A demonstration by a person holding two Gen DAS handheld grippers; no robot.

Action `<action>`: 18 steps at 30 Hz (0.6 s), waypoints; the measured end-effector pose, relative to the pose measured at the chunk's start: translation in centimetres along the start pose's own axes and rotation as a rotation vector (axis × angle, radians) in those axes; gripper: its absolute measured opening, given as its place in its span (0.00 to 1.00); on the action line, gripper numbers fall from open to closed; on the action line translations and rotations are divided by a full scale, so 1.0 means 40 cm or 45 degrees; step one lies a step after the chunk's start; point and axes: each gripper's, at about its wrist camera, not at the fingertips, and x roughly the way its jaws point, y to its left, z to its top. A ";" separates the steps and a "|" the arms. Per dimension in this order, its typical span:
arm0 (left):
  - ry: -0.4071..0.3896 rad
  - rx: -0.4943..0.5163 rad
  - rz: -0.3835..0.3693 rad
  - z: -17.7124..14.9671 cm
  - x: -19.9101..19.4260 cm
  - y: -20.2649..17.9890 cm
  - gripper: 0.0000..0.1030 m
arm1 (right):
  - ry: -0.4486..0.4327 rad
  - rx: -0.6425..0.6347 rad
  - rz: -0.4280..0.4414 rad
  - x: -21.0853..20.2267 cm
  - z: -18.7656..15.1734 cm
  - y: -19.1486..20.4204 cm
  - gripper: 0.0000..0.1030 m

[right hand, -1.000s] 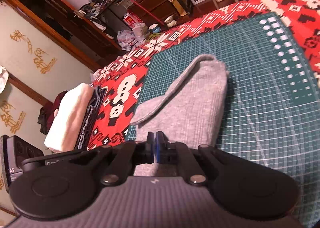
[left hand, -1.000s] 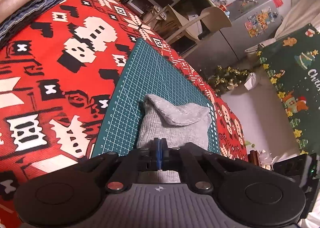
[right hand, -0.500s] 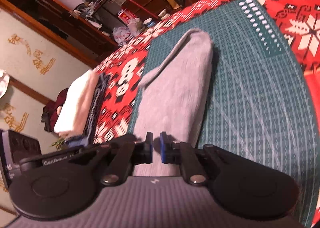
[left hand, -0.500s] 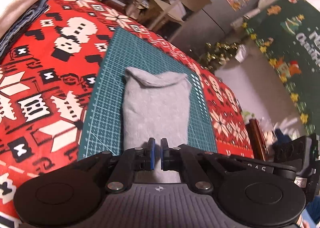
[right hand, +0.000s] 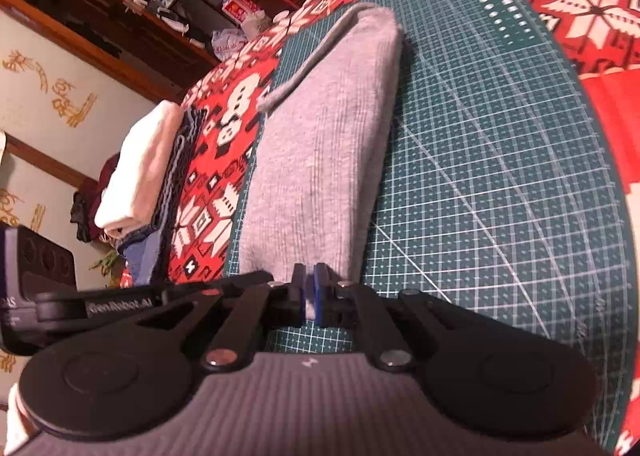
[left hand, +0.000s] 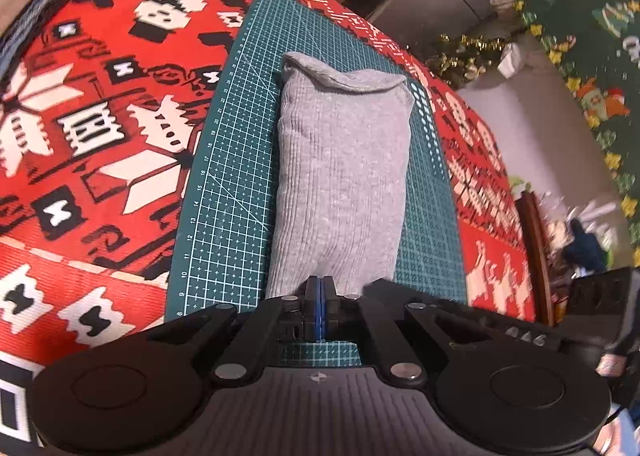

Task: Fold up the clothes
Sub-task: 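Grasp the grey shirt bundle with both grippers from its sides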

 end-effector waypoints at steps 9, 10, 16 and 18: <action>-0.231 -0.040 -0.074 0.016 -0.093 0.021 0.25 | -0.226 0.172 -0.058 -0.078 0.047 -0.071 0.18; -0.259 -0.053 -0.068 0.022 -0.093 0.025 0.27 | -0.243 0.194 -0.053 -0.074 0.056 -0.079 0.19; -0.381 -0.085 0.016 0.085 -0.042 0.032 0.42 | -0.277 0.236 -0.038 -0.014 0.096 -0.098 0.29; -0.368 -0.124 -0.011 0.100 -0.015 0.039 0.43 | -0.283 0.244 -0.047 0.006 0.110 -0.103 0.30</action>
